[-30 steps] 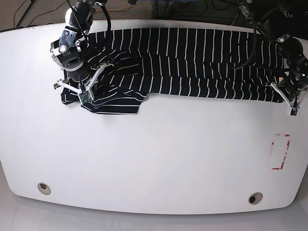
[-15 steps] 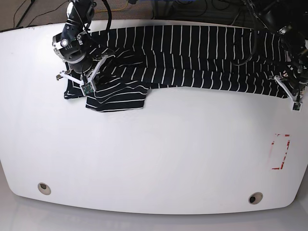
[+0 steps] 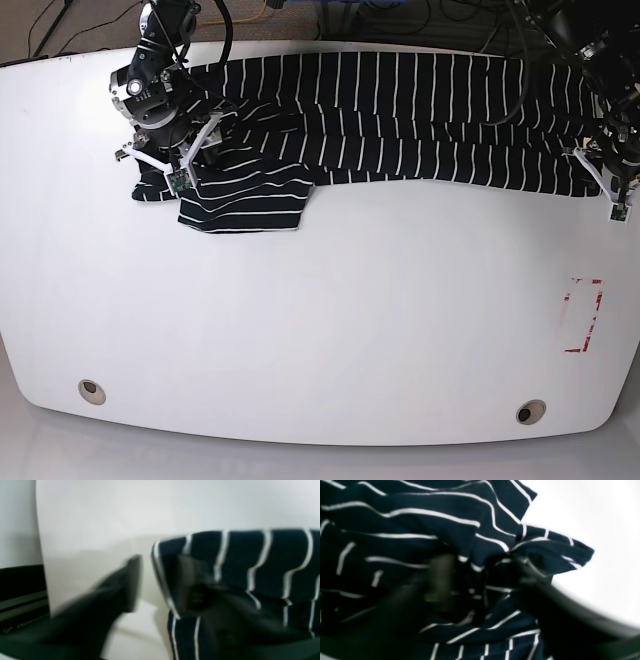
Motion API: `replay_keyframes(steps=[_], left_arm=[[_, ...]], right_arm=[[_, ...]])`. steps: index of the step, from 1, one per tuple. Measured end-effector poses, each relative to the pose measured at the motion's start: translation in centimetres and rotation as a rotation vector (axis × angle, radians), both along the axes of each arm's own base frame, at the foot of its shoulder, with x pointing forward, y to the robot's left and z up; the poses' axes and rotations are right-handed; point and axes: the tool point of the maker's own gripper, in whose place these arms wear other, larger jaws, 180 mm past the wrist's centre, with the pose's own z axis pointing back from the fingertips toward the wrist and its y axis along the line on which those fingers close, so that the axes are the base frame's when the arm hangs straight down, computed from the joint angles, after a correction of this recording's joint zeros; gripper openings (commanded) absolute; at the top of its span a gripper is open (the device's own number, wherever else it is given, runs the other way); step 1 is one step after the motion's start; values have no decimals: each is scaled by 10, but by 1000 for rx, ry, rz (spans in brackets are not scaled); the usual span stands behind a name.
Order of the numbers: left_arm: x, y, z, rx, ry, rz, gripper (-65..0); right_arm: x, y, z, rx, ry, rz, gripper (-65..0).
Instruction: Layout the t-shirt on the table in an organized manner, then fold the t-shirt properly
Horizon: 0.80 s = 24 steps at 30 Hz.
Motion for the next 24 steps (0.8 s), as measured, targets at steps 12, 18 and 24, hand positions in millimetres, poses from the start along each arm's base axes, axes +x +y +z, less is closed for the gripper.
replay_keyframes(steps=[12,18,24], left_arm=[[-6,1,17,57,-8,-10,-264],[-10,4,37,119,7,6,-264],[-15,4,38,119,21,26,-265]], right_arm=[[3,3,6,13,-20,-13,-95],[14,24,20,148,-96,-1,-97],[16,36,27,241,-132,7,-160]])
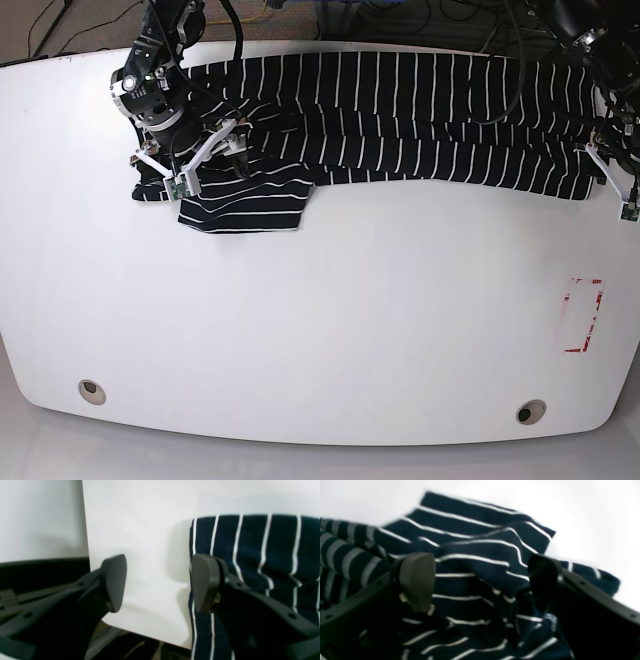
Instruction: Layout the t-shirt on the table in an organized manner, then fold the t-shirt properly
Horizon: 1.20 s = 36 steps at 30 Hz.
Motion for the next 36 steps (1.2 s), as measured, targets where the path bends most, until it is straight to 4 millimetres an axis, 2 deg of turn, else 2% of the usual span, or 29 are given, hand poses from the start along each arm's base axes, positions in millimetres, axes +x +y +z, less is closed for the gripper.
replay_keyframes(steps=[2,7,8,9,10,12,15,20,24,31,36], left_arm=[[-7,-2,-7,-9,23,6,-265],[-32,-6,-27,-26,96,8,-274],[-38,-6,-32,-29,114,17,-293],[-42,-7,-35,-35,122,29,-314],[-45,-9,-40,-46,127,39,-372],[-46,-17,-47,-70,119,22,-449],[-39,-34,-59,-120,83,-35,-508],[-45,-53,-92,-191,159,-66,-514],[-38,-50,-96,-212,145,-66,-512],[1,-49,-98,-273,55,-61,-512],[17,-49,-98,-304,31,-65,-511]], right_arm=[[-2,2,-1,16,3,1,-225],[-11,7,-15,40,45,9,-453],[-13,7,-19,42,59,9,-512],[-15,8,-23,48,71,7,-539],[-18,7,-28,47,86,3,-598],[-21,7,-36,52,113,1,-647],[-24,9,-47,78,137,1,-644],[-26,4,-61,88,156,1,-625],[-24,4,-66,123,139,-6,-625],[-15,-2,-71,151,117,-1,-625],[-4,-9,-72,162,100,-8,-625]])
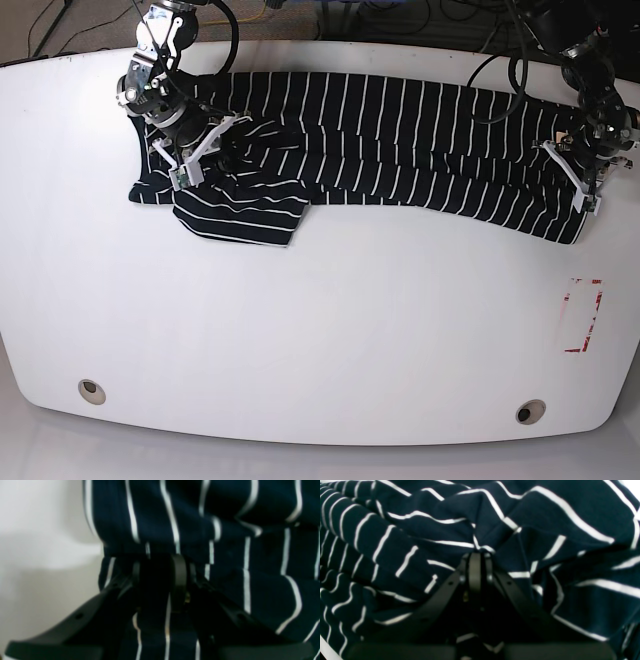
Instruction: Layout the t-shirt on the table in an organized manner, then fold the t-shirt properly
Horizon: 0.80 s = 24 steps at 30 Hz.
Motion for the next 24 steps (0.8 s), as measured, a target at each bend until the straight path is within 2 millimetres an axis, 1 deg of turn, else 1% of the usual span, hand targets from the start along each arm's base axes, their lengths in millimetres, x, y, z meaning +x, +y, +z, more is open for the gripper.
replay_keyframes(steps=[4,8,11,12,17,18,20,21,22,24], left_arm=[[12,-2,2,11,11,-19,-511],[17,-8,4,7,2,-29,-510],[17,-10,7,14,0,-32,-510],[13,-9,7,21,21,-29,-510],[7,-2,19,88,57,-27,-499],[5,0,23,100,63,-23,-487],[6,2,32,125,57,-22,-444],[8,2,39,138,44,-25,-401],[10,3,46,151,32,-21,-376],[17,5,61,178,1,-19,-306]], right_arm=[[12,-7,0,-2,-9,2,-625],[26,-14,1,-18,-14,-5,-625],[31,-19,2,-35,-15,-5,-625],[31,-19,2,-37,-14,-5,-625],[32,-19,3,-37,-18,-5,-625],[32,-19,3,-38,-18,-5,-625],[32,-18,3,-38,-18,-4,-625],[32,-19,3,-38,-18,-4,-625],[32,-19,3,-38,-18,-4,-625],[32,-19,3,-38,-18,-4,-625]])
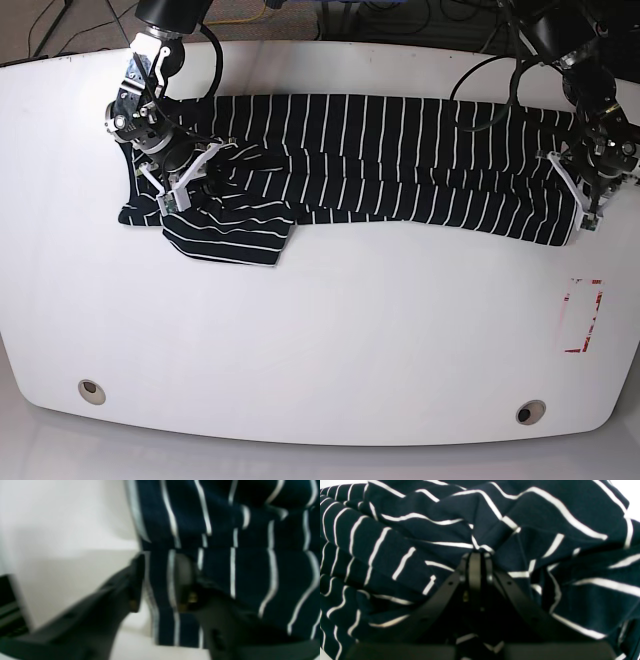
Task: Layout the t-shirt on the table in an organized manner, then fold the t-shirt properly
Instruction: 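Lower the left gripper and grasp the folded shirt's end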
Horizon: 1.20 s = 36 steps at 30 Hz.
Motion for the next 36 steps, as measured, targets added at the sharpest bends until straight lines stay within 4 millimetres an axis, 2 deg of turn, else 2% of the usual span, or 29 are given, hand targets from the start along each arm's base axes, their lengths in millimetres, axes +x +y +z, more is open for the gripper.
replay_keyframes(steps=[2,5,11,16,21,25,29,33,36], left_arm=[[9,2,17,25,-39,1,-250],[23,2,35,37,-99,-3,-229],[48,9,41,-23,-140,43,-229],[65,17,29,-104,-124,93,-229],[81,8,9,-199,-86,97,-229],[94,6,5,-234,-127,76,-229],[96,2,-11,-267,-106,66,-229],[88,-9,-33,-308,-45,66,-229],[88,-13,-39,-320,-53,59,-229]], right_arm=[[0,0,0,0,0,0,-625],[0,0,0,0,0,0,-625],[-1,0,1,-5,-1,1,-625],[-1,0,0,-6,0,1,-625],[-1,0,0,-5,0,1,-626],[-1,0,0,-6,0,1,-626],[-1,0,0,-6,0,1,-626],[0,0,1,-6,-1,1,-626],[-1,0,1,-5,-1,1,-626]])
